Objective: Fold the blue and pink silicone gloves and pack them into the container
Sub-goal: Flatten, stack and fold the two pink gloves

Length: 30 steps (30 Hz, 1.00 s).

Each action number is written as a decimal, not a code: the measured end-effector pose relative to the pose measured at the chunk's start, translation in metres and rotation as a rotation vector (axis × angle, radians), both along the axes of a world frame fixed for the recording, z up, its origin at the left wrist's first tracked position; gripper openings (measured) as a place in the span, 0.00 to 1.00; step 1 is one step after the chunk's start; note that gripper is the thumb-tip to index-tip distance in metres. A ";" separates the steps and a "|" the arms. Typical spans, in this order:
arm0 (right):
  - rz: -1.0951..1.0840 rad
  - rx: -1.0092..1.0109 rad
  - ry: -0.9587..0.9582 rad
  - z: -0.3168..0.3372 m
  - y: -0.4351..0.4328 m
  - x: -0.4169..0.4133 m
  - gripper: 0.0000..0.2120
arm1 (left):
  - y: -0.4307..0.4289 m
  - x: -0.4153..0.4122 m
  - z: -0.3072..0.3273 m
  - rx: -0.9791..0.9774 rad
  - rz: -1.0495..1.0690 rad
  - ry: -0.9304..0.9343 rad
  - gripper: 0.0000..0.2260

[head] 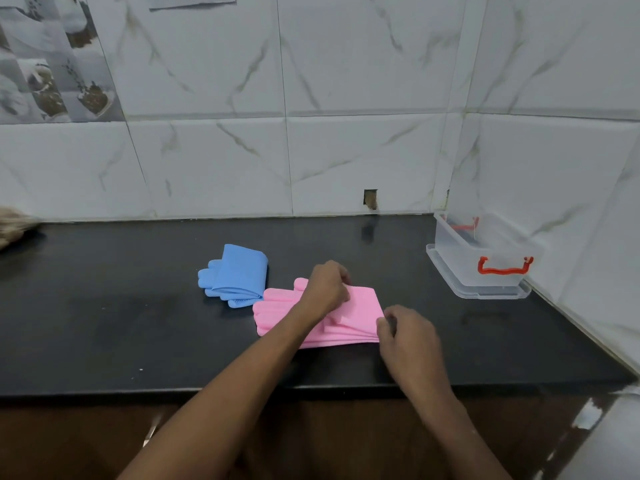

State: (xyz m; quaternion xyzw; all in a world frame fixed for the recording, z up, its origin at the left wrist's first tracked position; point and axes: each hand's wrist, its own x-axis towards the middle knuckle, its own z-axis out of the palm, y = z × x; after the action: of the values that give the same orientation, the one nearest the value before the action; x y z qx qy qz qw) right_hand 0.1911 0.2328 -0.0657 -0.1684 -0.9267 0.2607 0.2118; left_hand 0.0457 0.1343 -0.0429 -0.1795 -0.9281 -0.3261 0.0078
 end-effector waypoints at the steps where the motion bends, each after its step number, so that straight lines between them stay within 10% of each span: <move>1: -0.050 0.013 -0.031 0.002 0.002 -0.001 0.16 | -0.002 0.000 -0.002 0.016 -0.009 -0.002 0.12; 10: -0.195 0.162 -0.260 0.000 -0.024 -0.012 0.29 | -0.016 0.007 -0.005 0.019 0.063 0.122 0.20; 14: -0.201 0.119 -0.261 -0.001 -0.022 -0.015 0.28 | -0.022 0.032 0.001 -0.264 0.024 0.289 0.15; 21: -0.140 -0.175 -0.247 0.014 -0.021 -0.021 0.23 | -0.031 0.066 -0.011 -0.414 0.044 0.054 0.14; 25: -0.140 -0.254 -0.099 0.014 -0.045 -0.025 0.23 | -0.045 0.049 0.008 -0.104 0.055 -0.117 0.13; 30: 0.038 -0.196 0.165 0.014 -0.084 -0.029 0.13 | -0.055 0.015 0.048 0.222 0.031 -0.673 0.43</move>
State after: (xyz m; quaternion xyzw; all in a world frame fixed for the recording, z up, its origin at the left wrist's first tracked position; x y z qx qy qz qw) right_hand 0.1623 0.1488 -0.0520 -0.1486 -0.8792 0.3671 0.2650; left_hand 0.0607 0.0797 0.0055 -0.0458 -0.8401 -0.4659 -0.2739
